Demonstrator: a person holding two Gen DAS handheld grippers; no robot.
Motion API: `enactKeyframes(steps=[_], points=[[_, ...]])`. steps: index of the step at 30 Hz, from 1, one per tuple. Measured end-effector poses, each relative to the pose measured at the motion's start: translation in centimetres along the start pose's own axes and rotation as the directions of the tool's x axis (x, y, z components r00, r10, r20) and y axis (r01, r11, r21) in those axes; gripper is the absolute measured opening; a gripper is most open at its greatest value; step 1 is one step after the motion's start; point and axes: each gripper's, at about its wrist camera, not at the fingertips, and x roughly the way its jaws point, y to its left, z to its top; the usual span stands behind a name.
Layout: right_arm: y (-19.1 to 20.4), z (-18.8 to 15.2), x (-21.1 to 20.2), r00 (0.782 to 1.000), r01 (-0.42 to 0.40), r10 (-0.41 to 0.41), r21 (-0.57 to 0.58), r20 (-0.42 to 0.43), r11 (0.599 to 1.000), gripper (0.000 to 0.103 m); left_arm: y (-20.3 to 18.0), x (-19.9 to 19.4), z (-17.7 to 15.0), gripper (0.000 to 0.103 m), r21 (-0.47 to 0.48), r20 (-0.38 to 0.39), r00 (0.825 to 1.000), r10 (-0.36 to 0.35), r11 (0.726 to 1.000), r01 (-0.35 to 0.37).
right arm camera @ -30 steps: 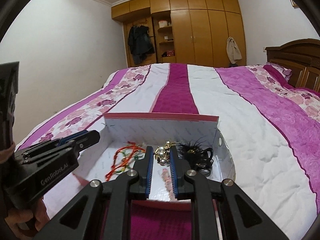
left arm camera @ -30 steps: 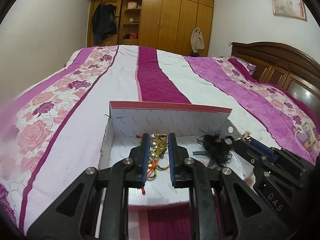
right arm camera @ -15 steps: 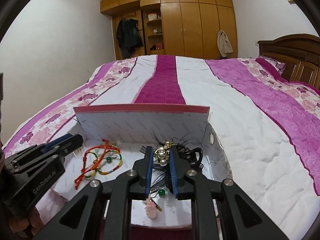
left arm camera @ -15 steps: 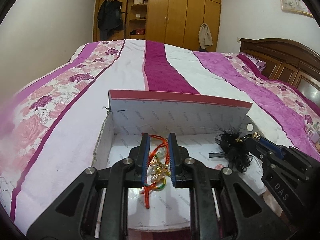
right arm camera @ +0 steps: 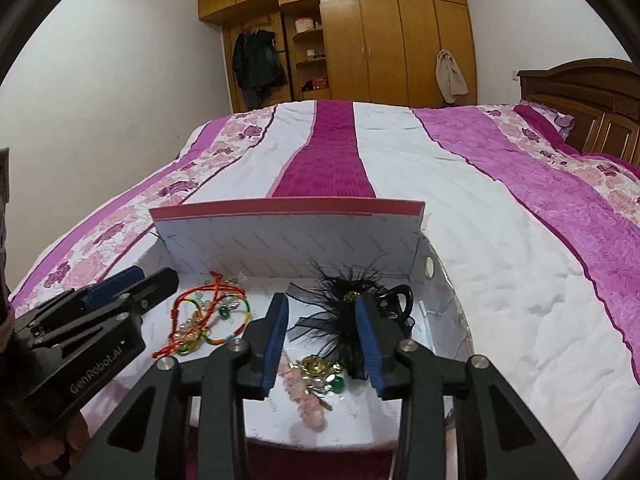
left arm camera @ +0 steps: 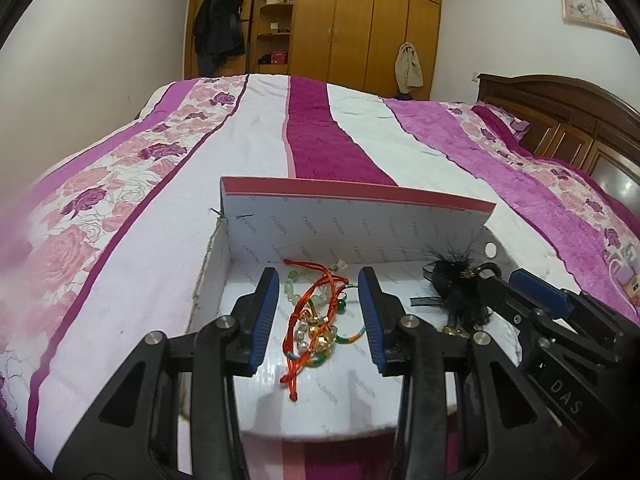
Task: Organize jewelry
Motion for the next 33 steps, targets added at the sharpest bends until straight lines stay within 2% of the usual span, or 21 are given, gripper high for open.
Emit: enactKeyframes(steps=[5, 9, 13, 16, 21, 27, 33], points=[[0.5, -0.1, -2.2, 1.0, -0.011, 0.011, 0.006, 0.016, 1.0, 0.039, 0.4, -2.2, -0.1, 0.034, -0.023, 0.008, 1.0, -0.004, 1.0, 0.004], [1.0, -0.3, -4.2, 0.999, -0.023, 0.022, 0.012, 0.037, 1.0, 0.045, 0.7, -3.9, -0.4, 0.039, -0.02, 0.008, 1.0, 0.0, 1.0, 0.0], [1.7, -0.7, -6.4, 0.998, -0.02, 0.02, -0.001, 0.056, 1.0, 0.047, 0.9, -5.5, -0.9, 0.042, -0.014, 0.007, 1.0, 0.001, 1.0, -0.001], [2.1, -1.1, -8.0, 0.997, -0.021, 0.021, -0.007, 0.069, 1.0, 0.051, 0.9, -6.8, -1.3, 0.045, -0.007, 0.01, 1.0, 0.004, 1.0, -0.004], [2.3, -1.6, -10.5, 0.996, -0.025, 0.026, -0.006, 0.091, 1.0, 0.062, 0.7, -9.3, -1.8, 0.049, 0.014, 0.023, 1.0, 0.008, 1.0, -0.008], [2.8, -2.2, -13.1, 0.994, -0.023, 0.024, -0.014, 0.103, 1.0, 0.069, 0.4, -11.8, -2.1, 0.054, 0.011, 0.043, 0.999, 0.002, 1.0, -0.002], [3.2, -3.2, -15.5, 0.991, -0.014, 0.017, -0.022, 0.131, 1.0, 0.071, 0.0, -12.9, -2.9, 0.06, 0.013, 0.041, 0.999, -0.003, 1.0, 0.002]])
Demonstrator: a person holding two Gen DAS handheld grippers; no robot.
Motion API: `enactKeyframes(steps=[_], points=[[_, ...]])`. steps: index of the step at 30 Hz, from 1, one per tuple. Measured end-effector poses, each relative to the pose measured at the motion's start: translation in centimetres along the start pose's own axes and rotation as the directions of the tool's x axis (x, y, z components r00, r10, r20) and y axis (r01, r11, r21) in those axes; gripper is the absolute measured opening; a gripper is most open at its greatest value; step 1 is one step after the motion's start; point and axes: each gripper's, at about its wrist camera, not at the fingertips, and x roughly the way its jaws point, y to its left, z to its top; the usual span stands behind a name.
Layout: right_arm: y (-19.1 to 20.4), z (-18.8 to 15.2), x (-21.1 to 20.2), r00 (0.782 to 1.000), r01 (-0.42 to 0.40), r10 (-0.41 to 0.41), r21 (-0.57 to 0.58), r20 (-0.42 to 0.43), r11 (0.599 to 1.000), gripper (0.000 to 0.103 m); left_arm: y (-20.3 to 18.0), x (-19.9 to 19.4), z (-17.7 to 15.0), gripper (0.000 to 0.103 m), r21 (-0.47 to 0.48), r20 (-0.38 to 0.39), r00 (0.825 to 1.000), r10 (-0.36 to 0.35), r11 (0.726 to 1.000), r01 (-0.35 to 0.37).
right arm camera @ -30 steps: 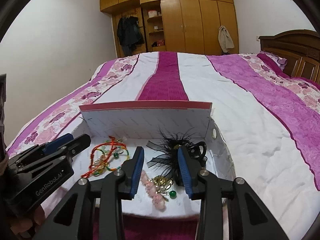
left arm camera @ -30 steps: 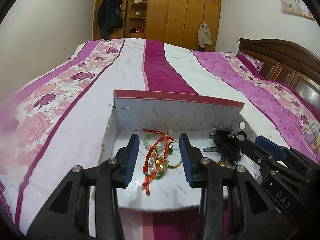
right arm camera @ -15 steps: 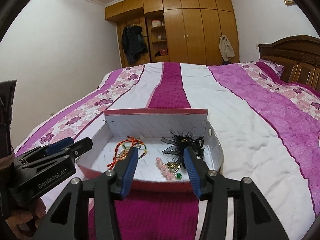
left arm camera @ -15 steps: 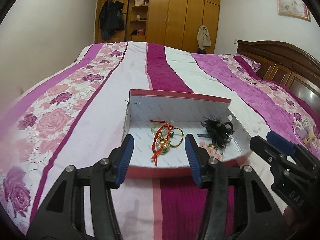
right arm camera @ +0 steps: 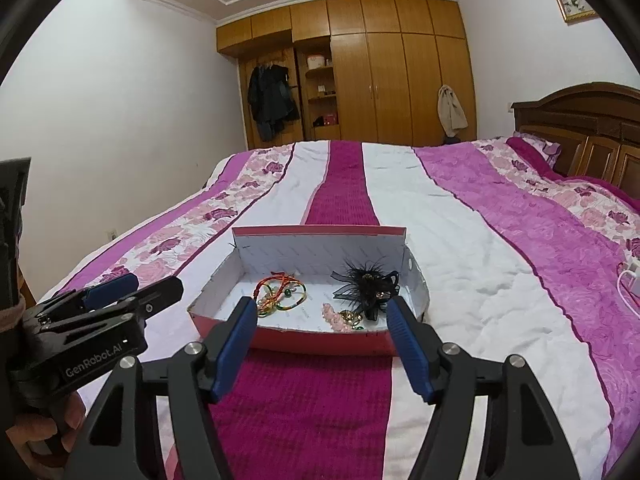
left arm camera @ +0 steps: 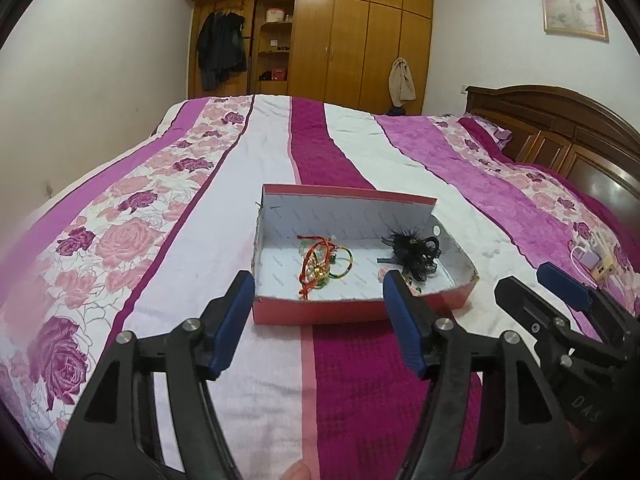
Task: Organize jewelry
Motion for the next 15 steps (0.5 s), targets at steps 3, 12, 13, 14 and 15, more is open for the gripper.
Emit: enactKeyframes(steps=[3, 12, 13, 14, 15], points=[[0.2, -0.5, -0.3, 1.0, -0.002, 0.002, 0.009, -0.002, 1.0, 0.071, -0.1, -0.3, -0.5, 0.06, 0.001, -0.011, 1.0, 0.003, 1.0, -0.003], [0.4, -1.6, -0.9, 1.0, -0.01, 0.01, 0.021, -0.008, 1.0, 0.071, -0.3, -0.8, -1.5, 0.061, 0.002, -0.022, 1.0, 0.012, 1.0, -0.012], [0.4, -1.7, -1.0, 1.0, -0.01, 0.01, 0.023, -0.006, 1.0, 0.071, -0.3, -0.8, -1.5, 0.061, 0.002, -0.021, 1.0, 0.011, 1.0, -0.011], [0.5, -1.8, -1.0, 1.0, -0.01, 0.01, 0.023, -0.006, 1.0, 0.071, -0.3, -0.9, -1.5, 0.061, 0.002, -0.02, 1.0, 0.01, 1.0, -0.01], [0.5, -1.9, -1.1, 1.0, -0.01, 0.01, 0.025, -0.005, 1.0, 0.071, -0.3, -0.8, -1.6, 0.061, 0.001, -0.02, 1.0, 0.011, 1.0, -0.011]])
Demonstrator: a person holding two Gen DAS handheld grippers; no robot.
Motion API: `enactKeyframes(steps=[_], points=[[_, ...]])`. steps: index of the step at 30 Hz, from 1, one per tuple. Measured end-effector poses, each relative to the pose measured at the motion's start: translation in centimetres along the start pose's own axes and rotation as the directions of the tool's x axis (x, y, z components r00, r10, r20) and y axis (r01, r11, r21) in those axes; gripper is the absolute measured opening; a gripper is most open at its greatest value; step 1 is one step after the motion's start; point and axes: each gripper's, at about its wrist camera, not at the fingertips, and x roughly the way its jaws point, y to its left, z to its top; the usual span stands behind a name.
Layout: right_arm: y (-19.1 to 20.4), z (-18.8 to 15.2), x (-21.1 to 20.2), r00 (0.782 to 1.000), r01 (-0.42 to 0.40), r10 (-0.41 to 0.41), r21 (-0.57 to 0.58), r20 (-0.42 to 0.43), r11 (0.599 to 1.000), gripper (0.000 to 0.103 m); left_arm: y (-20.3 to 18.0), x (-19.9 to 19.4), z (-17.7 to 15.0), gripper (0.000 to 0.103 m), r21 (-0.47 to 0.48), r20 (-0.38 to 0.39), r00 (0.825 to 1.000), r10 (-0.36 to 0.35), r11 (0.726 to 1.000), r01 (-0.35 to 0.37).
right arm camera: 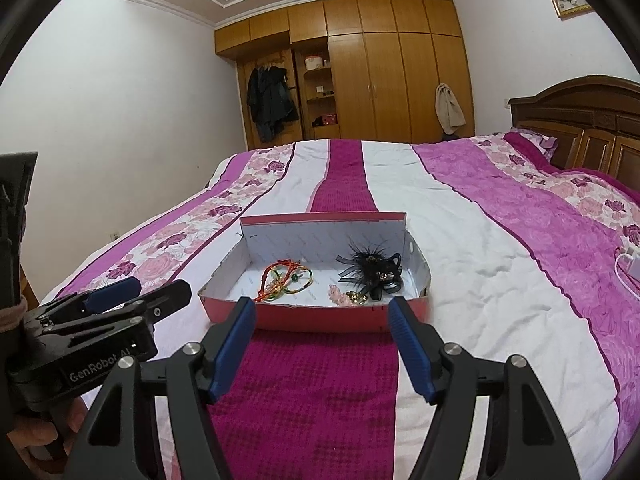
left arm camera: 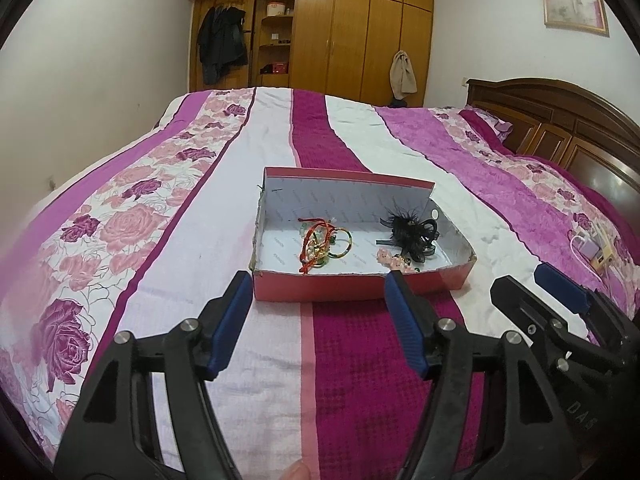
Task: Organize jewelry
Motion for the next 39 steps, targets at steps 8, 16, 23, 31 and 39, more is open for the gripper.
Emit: enactKeyframes(steps=[8, 16, 23, 31, 39], points=[[-0.02, -0.13, -0.06, 1.0, 0.003, -0.003, -0.002, 0.003, 1.0, 0.071, 0.02, -0.02, -0.1, 0.061, -0.003, -0.003, 1.0, 0.004, 1.0, -0.004], [-0.02, -0.16, -0.09, 1.0, 0.004, -0.004, -0.001, 0.002, 1.0, 0.071, 0.41, 0.11, -0.22, 0.061, -0.015, -0.002, 1.0, 0.008, 1.0, -0.008], [-0.06, -0.23, -0.11, 1.0, 0.004, -0.004, -0.002, 0.002, 1.0, 0.071, 0.48, 0.15, -0.17, 0.061, -0.018, -0.002, 1.0, 0.008, 1.0, -0.008], [-0.03, -0.2, -0.07, 1.0, 0.003, -0.003, 0.0, 0.0, 1.0, 0.071, 0.48, 0.15, -0.17, 0.061, -0.017, -0.002, 1.0, 0.009, 1.0, -0.009], [0.08, -0.22, -0.07, 1.0, 0.004, -0.004, -0.001, 0.0, 1.0, 0.071, 0.49, 0.15, -0.16, 0.061, -0.018, -0.003, 1.0, 0.01, 1.0, -0.01]])
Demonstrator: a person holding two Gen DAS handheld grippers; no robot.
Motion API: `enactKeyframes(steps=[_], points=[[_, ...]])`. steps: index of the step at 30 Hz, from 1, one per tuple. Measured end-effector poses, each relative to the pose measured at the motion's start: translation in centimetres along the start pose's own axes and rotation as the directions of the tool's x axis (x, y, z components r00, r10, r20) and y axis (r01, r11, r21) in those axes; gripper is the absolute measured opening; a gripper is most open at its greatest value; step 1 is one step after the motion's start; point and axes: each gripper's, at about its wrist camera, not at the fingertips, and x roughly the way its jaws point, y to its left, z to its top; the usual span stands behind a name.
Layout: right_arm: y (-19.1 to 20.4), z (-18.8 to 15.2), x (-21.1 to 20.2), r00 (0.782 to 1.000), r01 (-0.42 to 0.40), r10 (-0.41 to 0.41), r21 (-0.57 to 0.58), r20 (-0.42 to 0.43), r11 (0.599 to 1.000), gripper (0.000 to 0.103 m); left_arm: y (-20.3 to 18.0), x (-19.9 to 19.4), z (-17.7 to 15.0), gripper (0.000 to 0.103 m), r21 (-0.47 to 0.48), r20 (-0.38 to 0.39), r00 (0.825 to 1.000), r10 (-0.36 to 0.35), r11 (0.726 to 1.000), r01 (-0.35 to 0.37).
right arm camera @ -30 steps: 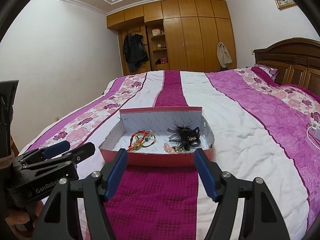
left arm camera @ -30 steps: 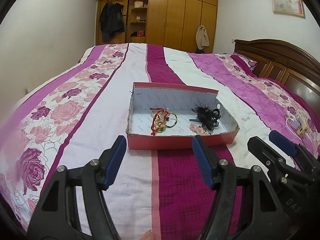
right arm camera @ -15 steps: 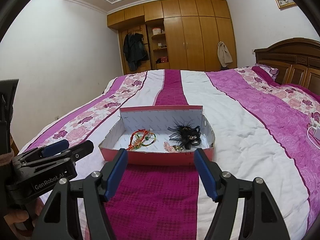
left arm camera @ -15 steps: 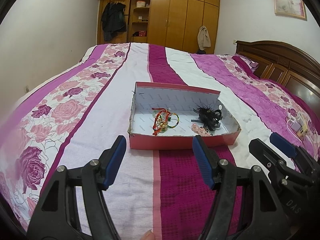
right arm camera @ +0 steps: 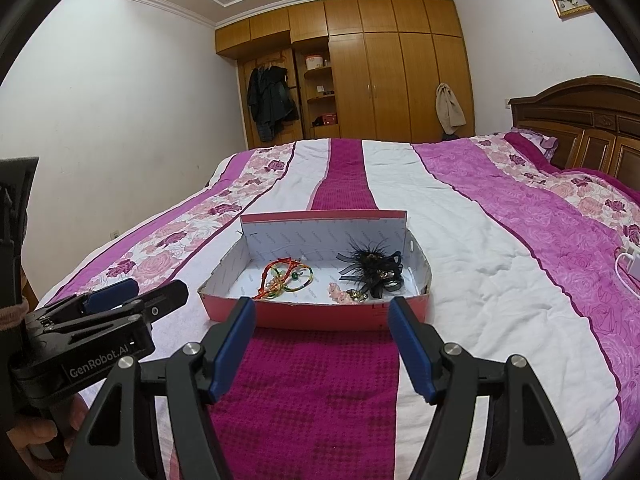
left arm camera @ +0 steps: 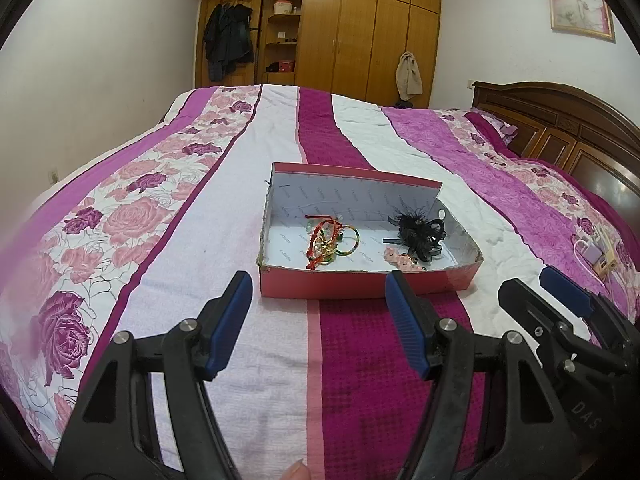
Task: Organize jewelry
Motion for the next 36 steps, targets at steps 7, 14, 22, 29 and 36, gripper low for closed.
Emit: enactKeyframes(steps=[7, 14, 22, 29, 36], points=[[0.05, -0.1, -0.02, 1.0, -0.001, 0.001, 0.0, -0.001, 1.0, 0.071, 0.1, 0.03, -0.05, 0.061, 0.0, 0.0, 1.0, 0.002, 1.0, -0.002], [0.06, -0.09, 0.0, 1.0, 0.0, 0.0, 0.0, -0.001, 1.0, 0.071, 0.27, 0.05, -0.05, 0.061, -0.003, 0.001, 1.0, 0.003, 1.0, -0.003], [0.08, -0.12, 0.03, 1.0, -0.001, 0.001, -0.001, 0.001, 1.0, 0.071, 0.3, 0.06, -0.04, 0.061, 0.0, 0.001, 1.0, 0.002, 1.0, -0.002], [0.07, -0.09, 0.06, 1.0, -0.002, 0.002, 0.0, 0.0, 1.0, 0.071, 0.29, 0.05, -0.03, 0.061, -0.001, 0.002, 1.0, 0.003, 1.0, -0.003], [0.07, -0.09, 0.06, 1.0, -0.002, 0.002, -0.001, 0.0, 1.0, 0.071, 0.55, 0.1, 0.02, 0.061, -0.001, 0.003, 1.0, 0.006, 1.0, -0.006]])
